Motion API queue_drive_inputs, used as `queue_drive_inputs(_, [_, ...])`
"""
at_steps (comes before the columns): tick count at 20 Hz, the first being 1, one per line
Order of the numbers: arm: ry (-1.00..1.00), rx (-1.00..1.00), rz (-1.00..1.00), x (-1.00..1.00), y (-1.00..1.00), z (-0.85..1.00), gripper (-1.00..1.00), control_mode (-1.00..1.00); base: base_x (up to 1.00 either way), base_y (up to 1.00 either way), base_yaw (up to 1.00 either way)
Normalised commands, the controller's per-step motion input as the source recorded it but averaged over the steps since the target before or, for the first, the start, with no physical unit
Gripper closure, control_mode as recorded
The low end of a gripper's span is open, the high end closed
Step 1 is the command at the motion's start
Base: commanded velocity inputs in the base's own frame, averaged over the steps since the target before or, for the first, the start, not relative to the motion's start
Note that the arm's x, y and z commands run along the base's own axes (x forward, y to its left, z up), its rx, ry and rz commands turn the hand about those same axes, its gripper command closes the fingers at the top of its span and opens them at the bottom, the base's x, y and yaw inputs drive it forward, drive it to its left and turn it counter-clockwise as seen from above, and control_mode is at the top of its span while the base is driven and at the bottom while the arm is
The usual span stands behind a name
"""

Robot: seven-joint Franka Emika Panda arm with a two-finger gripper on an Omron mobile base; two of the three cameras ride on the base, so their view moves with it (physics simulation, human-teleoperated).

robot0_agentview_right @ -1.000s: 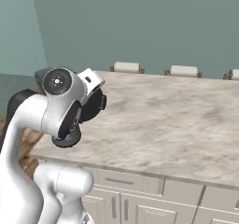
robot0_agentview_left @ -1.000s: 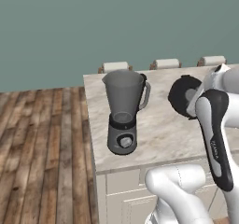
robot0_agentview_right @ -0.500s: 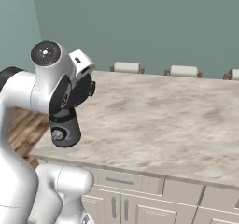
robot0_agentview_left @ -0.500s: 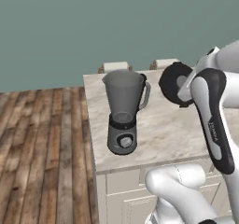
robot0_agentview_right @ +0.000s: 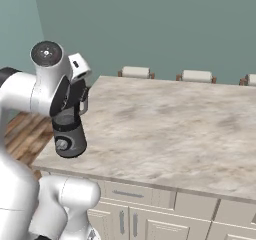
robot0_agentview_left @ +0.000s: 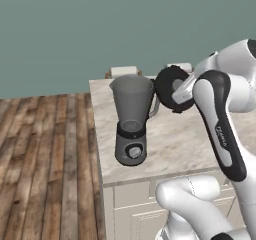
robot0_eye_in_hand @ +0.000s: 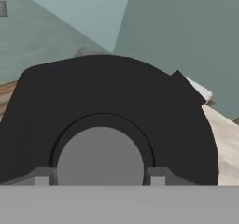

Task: Close the lid blender by securely placing the lid on top.

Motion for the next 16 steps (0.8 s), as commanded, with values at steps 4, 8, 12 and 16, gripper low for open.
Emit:
queue_drive_inputs(4, [0.10,0.05,0.00,0.33,0.31,0.62,1.00,-1.00,0.00,0.00,0.00])
queue_drive_inputs(8, [0.14,0.00,0.00,0.33,0.26,0.51,1.00,-1.00,0.00,0.00,0.00])
queue_drive_inputs(12, [0.19,-0.05,0.00,0.26,0.26,0.12,1.00,-1.00,0.00,0.00,0.00])
queue_drive_inputs(16, [0.18,-0.07,0.01,0.17,0.05,-0.36,1.00,-1.00,0.00,0.00,0.00])
